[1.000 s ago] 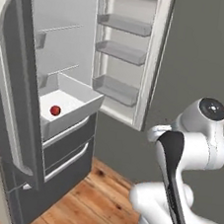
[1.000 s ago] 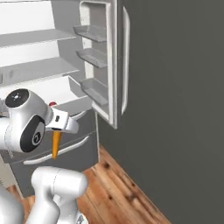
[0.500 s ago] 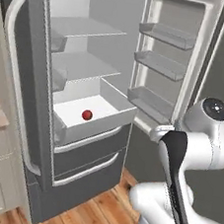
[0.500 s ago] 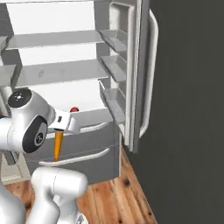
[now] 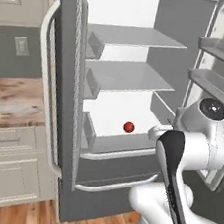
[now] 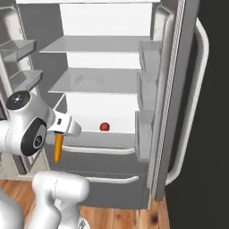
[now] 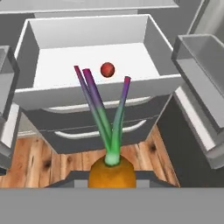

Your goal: Place the onion and carrot inside the fridge drawer. Close the drawer after placing the vegetables.

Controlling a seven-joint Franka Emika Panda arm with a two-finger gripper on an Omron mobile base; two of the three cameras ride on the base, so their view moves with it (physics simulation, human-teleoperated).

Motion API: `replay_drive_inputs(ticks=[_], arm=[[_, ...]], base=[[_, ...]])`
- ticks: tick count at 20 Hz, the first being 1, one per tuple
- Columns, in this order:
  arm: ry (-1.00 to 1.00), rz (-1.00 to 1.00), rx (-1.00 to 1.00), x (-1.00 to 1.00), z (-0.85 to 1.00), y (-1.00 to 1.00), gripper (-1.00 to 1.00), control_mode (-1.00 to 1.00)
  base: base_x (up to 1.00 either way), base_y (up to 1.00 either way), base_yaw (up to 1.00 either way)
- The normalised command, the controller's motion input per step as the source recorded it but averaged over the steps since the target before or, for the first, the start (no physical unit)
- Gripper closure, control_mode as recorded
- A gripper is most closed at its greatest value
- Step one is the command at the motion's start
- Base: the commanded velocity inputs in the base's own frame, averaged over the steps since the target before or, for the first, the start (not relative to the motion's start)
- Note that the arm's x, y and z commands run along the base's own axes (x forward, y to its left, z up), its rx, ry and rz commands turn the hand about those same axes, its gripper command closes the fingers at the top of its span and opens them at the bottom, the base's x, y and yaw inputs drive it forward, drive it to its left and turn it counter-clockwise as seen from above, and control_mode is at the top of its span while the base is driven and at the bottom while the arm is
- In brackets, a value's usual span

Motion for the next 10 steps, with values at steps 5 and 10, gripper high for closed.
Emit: replay_drive_inputs(ticks=[5,10], arm=[[0.00,0.00,0.00,0.00,0.00,0.00,1.00,1.00],[0.00,0.00,0.00,0.00,0.00,0.00,1.00,1.00]], base=[[0.59,-0.19,0.53],[0.47,-0.39,0.45]])
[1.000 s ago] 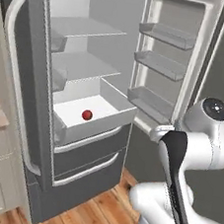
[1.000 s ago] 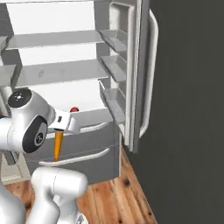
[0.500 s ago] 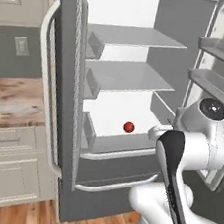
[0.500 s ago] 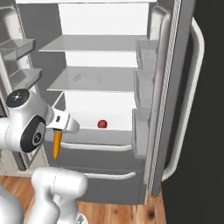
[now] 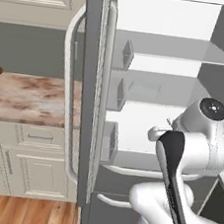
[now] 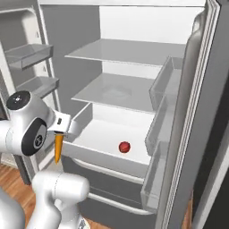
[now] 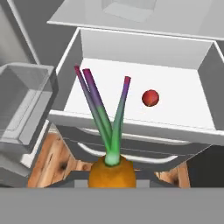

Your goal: Place the onion and carrot inside the fridge drawer. Close the drawer after placing the vegetables.

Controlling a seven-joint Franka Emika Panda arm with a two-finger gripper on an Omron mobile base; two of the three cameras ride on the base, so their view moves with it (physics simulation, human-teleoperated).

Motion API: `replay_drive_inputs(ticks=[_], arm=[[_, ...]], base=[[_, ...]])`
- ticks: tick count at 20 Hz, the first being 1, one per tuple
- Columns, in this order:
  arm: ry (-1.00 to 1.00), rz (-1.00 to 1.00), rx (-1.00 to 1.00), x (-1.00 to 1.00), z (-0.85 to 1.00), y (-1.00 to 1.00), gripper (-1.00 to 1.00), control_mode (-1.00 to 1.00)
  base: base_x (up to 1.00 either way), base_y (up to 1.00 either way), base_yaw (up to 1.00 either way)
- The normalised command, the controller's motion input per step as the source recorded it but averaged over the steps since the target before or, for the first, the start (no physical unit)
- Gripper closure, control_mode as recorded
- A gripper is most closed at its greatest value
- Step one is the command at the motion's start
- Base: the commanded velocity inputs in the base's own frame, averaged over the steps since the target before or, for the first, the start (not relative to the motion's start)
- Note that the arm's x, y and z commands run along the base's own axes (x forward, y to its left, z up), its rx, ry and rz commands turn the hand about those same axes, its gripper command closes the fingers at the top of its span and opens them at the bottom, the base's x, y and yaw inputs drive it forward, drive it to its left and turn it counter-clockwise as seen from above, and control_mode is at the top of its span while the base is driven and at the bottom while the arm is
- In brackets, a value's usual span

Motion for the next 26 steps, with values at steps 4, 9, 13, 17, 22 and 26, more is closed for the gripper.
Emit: replay_drive_inputs(ticks=[4,9,13,17,22,26], arm=[[0.00,0.00,0.00,0.00,0.00,0.00,1.00,1.00],[0.00,0.00,0.00,0.00,0.00,0.00,1.00,1.00],[0.00,0.00,0.00,0.00,0.00,0.00,1.00,1.00],[0.00,0.00,0.00,0.00,0.00,0.00,1.00,1.00],[0.00,0.00,0.00,0.00,0.00,0.00,1.00,1.00],[0.00,0.00,0.00,0.00,0.00,0.00,1.00,1.00]], base=[[0.51,-0.15,0.37],[0.38,-0.18,0.18],[0.17,-0.49,0.12],[0.01,-0.55,0.09],[0.18,-0.38,0.10],[0.42,-0.32,0.15]])
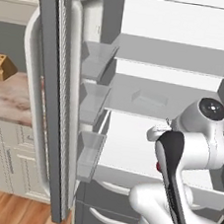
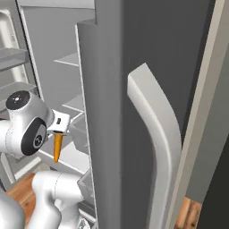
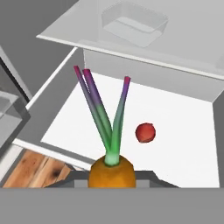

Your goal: Place the onion and carrot inside the fridge drawer. Close the drawer after placing the vegetables.

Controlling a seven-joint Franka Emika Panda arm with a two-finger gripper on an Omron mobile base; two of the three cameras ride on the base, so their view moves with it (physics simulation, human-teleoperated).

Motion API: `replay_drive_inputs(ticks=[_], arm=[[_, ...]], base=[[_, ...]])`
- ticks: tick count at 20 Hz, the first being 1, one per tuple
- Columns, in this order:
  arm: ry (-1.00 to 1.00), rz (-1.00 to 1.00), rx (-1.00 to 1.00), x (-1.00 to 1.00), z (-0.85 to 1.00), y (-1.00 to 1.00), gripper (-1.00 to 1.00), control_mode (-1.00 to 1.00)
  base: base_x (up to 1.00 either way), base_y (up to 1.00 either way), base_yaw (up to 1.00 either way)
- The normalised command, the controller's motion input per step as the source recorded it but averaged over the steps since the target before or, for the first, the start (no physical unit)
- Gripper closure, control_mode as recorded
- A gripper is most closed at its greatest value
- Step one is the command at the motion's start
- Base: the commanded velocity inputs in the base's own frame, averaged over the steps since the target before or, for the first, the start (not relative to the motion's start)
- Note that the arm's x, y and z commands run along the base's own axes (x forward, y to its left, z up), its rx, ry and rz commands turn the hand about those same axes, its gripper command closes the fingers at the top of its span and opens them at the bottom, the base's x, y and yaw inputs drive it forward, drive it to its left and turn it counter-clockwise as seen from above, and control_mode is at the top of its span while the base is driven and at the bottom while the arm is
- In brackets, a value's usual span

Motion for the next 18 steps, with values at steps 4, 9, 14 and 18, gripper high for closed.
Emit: replay_drive_inputs(ticks=[4,9,14,18], arm=[[0.00,0.00,0.00,0.00,0.00,0.00,1.00,1.00],[0.00,0.00,0.00,0.00,0.00,0.00,1.00,1.00],[0.00,0.04,0.02,0.14,-0.06,-0.10,1.00,-1.00],[0.09,0.08,0.01,0.85,-0.47,-0.07,1.00,-1.00]], base=[[0.11,-0.52,0.12],[0.08,-0.29,0.08],[0.13,-0.13,0.05],[0.00,0.00,0.00]])
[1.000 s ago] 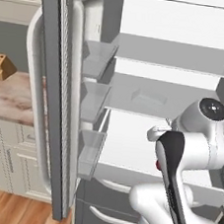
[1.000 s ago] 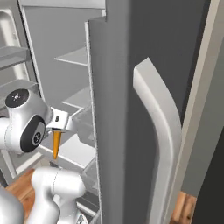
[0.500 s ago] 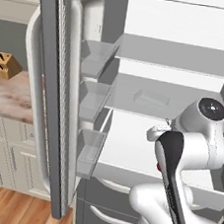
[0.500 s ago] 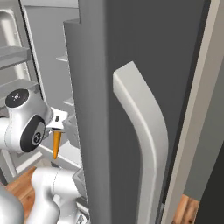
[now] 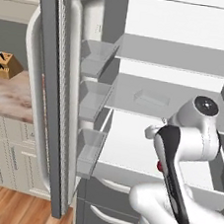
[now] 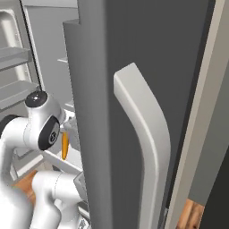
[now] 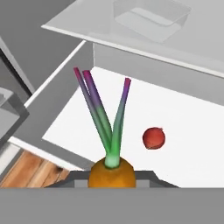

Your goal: Place the onion and carrot inside the fridge drawer. Close the drawer after placing the vegetables.

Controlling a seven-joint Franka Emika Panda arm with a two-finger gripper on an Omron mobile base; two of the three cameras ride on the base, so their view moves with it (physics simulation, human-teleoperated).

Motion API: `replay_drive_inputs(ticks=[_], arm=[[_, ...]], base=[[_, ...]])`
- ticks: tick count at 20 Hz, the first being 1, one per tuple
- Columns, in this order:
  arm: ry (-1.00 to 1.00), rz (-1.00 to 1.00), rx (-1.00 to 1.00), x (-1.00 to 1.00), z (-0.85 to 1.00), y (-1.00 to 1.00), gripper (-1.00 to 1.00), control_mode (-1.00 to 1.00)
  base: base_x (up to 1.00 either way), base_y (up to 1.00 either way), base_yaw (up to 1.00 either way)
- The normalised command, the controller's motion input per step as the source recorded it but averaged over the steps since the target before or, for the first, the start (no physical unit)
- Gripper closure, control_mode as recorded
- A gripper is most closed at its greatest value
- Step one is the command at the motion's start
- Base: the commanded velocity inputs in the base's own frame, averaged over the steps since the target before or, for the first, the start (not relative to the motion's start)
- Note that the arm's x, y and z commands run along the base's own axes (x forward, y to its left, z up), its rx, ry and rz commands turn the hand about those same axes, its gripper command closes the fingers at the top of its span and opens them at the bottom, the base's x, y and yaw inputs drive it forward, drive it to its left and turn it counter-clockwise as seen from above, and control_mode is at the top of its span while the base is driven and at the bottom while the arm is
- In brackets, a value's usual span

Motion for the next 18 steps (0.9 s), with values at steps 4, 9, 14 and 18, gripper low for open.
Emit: replay_drive_inputs(ticks=[4,9,14,18], arm=[[0.14,0.06,0.00,1.00,-0.72,0.00,1.00,-1.00],[0.20,0.05,0.00,1.00,-0.82,0.07,1.00,-1.00],[0.16,0.05,0.00,0.93,-0.79,0.03,1.00,-1.00],[0.12,0.07,0.00,0.75,-0.47,0.00,1.00,-1.00]], base=[[0.00,0.00,0.00],[0.00,0.00,0.00],[0.00,0.00,0.00],[0.00,0.00,0.00]])
